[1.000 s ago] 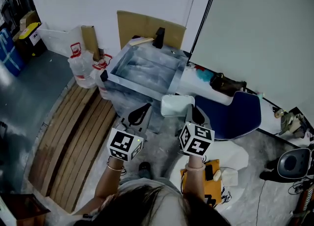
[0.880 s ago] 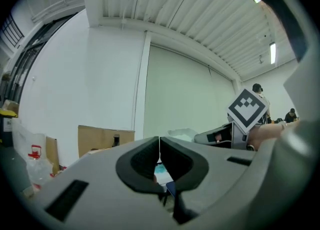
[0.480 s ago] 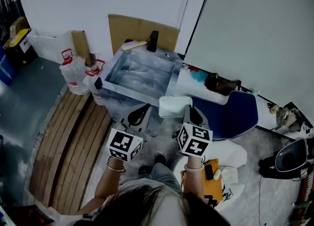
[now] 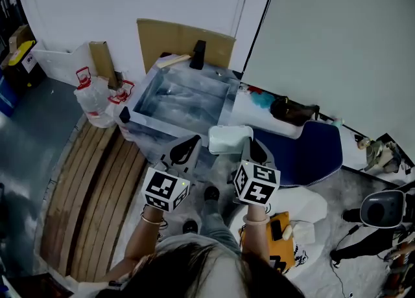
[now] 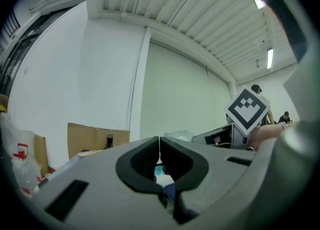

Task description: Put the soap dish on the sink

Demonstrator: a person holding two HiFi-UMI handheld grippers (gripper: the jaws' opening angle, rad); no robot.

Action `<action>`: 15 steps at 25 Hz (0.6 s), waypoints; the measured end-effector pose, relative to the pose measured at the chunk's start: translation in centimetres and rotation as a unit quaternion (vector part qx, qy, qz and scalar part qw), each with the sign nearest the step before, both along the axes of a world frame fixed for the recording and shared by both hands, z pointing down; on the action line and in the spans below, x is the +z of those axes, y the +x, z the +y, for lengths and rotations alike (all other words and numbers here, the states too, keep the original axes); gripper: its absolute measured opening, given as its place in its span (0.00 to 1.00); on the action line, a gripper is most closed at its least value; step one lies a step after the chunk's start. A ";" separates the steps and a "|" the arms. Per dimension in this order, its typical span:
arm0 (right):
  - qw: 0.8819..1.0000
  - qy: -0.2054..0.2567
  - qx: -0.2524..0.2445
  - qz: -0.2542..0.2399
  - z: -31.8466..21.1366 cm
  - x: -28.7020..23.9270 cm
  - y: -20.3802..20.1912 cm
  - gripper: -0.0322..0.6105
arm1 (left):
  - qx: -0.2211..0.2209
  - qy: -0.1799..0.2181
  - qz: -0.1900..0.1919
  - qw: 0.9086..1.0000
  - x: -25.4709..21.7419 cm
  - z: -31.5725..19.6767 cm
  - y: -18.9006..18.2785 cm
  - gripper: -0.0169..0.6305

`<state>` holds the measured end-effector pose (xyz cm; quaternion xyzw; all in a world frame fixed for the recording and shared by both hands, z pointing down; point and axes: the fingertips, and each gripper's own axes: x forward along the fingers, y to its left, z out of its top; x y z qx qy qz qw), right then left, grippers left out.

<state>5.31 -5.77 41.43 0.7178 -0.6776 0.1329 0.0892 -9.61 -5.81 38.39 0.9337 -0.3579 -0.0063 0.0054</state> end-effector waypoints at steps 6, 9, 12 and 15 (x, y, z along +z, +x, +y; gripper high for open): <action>1.000 -0.001 -0.002 -0.003 -3.2 0.3 1.7 0.09 | 0.000 0.000 -0.006 1.000 0.1 -2.9 1.7 0.04; 1.000 -0.005 -0.005 -0.004 -5.1 0.6 2.7 0.09 | -0.005 -0.001 -0.009 1.000 0.2 -4.7 2.6 0.04; 1.000 -0.008 -0.010 -0.006 -7.0 0.9 3.6 0.09 | -0.010 -0.005 -0.010 1.000 0.4 -6.6 3.5 0.04; 1.000 -0.012 -0.013 -0.010 -9.0 1.1 4.7 0.09 | -0.014 -0.009 -0.011 1.000 0.5 -8.6 4.7 0.04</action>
